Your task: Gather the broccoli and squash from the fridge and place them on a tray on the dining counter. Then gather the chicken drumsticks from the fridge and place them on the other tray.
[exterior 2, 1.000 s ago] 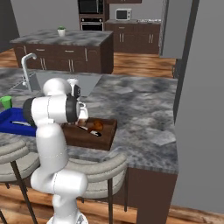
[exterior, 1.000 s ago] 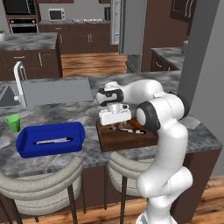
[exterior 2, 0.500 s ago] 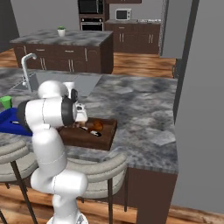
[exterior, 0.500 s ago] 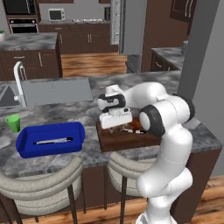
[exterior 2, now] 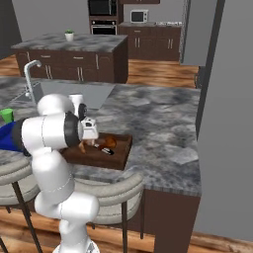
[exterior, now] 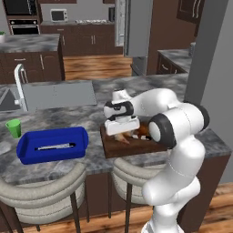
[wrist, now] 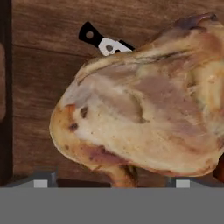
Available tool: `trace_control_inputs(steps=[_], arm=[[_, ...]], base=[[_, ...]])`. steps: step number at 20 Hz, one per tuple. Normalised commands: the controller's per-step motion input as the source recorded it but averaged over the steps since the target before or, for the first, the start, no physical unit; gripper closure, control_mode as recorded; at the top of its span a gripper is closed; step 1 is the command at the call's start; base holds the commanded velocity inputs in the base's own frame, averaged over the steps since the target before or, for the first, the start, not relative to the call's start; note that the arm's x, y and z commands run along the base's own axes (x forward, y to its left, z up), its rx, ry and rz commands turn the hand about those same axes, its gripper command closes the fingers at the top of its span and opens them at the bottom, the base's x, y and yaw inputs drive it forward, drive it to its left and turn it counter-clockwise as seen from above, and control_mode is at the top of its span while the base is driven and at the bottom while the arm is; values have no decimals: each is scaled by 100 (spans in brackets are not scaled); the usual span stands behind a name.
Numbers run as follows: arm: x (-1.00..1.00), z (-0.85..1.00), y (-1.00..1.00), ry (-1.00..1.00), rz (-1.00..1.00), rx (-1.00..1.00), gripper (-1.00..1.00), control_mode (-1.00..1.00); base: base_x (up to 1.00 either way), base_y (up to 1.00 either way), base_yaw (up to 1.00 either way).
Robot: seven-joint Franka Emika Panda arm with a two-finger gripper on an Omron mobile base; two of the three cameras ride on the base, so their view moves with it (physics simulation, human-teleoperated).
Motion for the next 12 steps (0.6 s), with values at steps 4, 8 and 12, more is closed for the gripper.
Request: trace_control_inputs(steps=[4, 8, 12], arm=[[-52, 61, -8, -8, 0, 0, -100, -100], [-88, 65, 0, -13, 0, 0, -100, -100], [-100, 41, 0, -15, 0, 0, -100, -100]], base=[[0, 0, 0], [0, 0, 0], [0, 0, 0]])
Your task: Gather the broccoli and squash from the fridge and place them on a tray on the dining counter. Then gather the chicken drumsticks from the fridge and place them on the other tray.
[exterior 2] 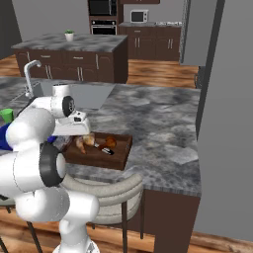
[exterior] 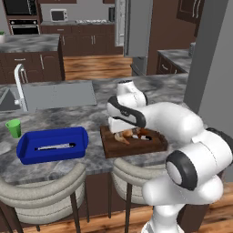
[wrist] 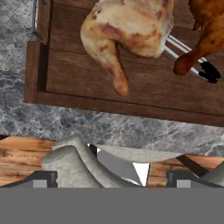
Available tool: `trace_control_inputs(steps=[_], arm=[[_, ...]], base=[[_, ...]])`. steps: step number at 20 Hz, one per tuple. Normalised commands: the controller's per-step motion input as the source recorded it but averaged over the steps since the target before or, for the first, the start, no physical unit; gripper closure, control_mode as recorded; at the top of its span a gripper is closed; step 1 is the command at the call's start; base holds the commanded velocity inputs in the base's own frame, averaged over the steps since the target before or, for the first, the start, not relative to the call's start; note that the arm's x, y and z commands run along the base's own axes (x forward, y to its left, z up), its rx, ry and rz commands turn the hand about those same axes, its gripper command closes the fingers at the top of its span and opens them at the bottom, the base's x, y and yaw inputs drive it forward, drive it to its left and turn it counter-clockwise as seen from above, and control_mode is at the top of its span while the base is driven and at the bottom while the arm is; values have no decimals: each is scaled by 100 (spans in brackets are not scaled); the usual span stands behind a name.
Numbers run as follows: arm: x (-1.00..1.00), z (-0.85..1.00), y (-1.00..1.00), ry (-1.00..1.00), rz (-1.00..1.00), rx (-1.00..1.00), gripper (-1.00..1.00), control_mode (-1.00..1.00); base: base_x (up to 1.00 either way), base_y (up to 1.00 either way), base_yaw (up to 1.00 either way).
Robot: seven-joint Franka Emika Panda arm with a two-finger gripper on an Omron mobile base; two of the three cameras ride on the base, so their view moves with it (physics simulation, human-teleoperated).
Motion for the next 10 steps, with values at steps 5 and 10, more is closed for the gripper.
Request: trace_control_inputs(steps=[5, 10], arm=[[-100, 42, -9, -15, 0, 0, -100, -100], [-100, 46, -22, -17, 0, 0, -100, -100]], base=[[0, 0, 0], [0, 0, 0]])
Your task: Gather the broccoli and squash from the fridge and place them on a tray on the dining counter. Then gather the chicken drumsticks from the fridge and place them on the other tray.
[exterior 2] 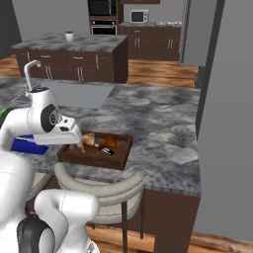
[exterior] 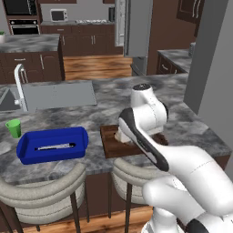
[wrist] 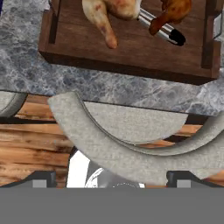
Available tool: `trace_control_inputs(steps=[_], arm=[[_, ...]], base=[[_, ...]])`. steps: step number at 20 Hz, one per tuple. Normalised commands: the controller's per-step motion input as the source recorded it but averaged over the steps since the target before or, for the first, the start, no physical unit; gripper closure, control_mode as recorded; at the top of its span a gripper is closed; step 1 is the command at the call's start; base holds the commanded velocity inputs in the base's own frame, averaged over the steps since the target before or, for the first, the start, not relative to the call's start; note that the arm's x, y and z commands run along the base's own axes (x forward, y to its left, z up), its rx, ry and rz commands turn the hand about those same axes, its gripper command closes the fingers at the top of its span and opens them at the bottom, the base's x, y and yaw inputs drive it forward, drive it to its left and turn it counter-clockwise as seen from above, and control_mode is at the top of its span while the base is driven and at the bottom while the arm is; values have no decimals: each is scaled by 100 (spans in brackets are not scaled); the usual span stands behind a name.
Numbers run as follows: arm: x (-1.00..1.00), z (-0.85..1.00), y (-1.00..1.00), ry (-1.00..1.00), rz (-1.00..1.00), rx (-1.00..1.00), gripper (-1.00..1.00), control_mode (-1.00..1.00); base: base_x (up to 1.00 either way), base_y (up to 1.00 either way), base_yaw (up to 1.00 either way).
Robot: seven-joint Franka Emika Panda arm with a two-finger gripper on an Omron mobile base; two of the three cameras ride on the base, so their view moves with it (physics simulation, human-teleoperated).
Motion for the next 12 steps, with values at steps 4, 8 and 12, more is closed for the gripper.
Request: trace_control_inputs(steps=[4, 8, 12], arm=[[-100, 19, -23, -19, 0, 3, -100, -100], [-93, 0, -23, -10, -1, 3, -100, -100], [-23, 0, -4, -2, -1, 0, -100, 100]], base=[[0, 0, 0], [0, 0, 0], [-25, 7, 0]])
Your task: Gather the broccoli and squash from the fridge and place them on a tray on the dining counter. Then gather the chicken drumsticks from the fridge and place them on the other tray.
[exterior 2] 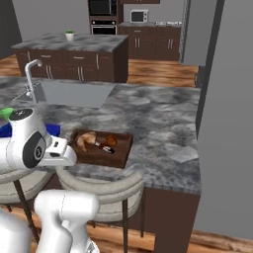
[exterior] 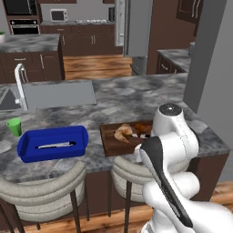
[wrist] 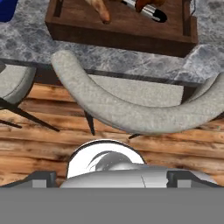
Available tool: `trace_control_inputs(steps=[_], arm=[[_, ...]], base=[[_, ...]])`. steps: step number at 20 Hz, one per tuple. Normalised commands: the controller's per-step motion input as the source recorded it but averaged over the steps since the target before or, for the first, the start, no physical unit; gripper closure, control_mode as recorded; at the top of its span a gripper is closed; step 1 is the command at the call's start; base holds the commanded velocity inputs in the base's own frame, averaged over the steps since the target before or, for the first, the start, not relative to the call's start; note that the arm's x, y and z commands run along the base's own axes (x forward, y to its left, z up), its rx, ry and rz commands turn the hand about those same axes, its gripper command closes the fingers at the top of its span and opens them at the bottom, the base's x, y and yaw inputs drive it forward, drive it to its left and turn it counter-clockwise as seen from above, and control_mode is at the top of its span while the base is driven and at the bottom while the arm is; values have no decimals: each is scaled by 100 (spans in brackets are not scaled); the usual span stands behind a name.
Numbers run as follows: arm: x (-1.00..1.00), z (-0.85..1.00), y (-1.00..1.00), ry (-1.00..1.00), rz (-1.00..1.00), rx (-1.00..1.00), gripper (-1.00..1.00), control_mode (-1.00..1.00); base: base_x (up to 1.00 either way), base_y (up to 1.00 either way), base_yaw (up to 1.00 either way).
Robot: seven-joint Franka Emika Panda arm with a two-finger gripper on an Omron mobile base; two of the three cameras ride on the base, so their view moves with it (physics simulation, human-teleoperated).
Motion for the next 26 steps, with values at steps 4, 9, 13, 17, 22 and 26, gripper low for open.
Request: trace_control_inputs(steps=[4, 9, 13, 17, 22, 26], arm=[[0, 0, 0, 0, 0, 0, -100, 100], [0, 0, 0, 0, 0, 0, -100, 100], [0, 0, 0, 0, 0, 0, -100, 100], [0, 0, 0, 0, 0, 0, -100, 100], [0, 0, 0, 0, 0, 0, -100, 100], [0, 0, 0, 0, 0, 0, -100, 100]], base=[[-29, 94, 0], [-25, 100, -2], [-44, 100, -4], [-64, 100, -5], [-60, 100, -7], [-41, 100, -13]])
